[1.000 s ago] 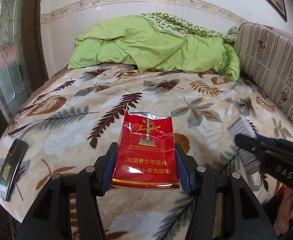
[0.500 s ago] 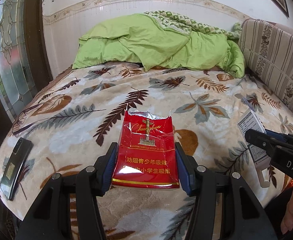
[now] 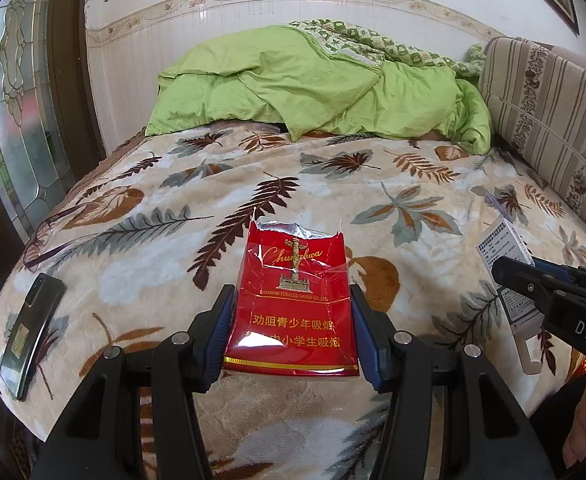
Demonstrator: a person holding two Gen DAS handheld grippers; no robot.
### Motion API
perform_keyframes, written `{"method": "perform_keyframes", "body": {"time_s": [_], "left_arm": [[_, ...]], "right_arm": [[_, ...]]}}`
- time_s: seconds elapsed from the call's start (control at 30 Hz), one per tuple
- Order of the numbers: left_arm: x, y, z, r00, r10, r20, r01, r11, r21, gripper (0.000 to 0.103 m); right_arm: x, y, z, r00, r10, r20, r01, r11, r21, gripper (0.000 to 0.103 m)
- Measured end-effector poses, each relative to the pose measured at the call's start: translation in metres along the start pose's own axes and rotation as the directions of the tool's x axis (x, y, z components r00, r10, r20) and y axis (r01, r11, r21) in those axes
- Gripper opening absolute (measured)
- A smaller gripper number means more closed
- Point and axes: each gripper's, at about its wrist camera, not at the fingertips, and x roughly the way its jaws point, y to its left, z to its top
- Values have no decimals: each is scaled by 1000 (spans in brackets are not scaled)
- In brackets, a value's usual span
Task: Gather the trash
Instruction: 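Lift the red pack and white-blue box above the bed with both tools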
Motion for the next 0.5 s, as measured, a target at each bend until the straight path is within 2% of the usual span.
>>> {"method": "perform_keyframes", "body": {"time_s": [0.5], "left_arm": [[1,1,0,1000,-2,2,2,1000,0,53]], "right_arm": [[0,-2,1,1000,1,2,-1,1000,0,35]]}}
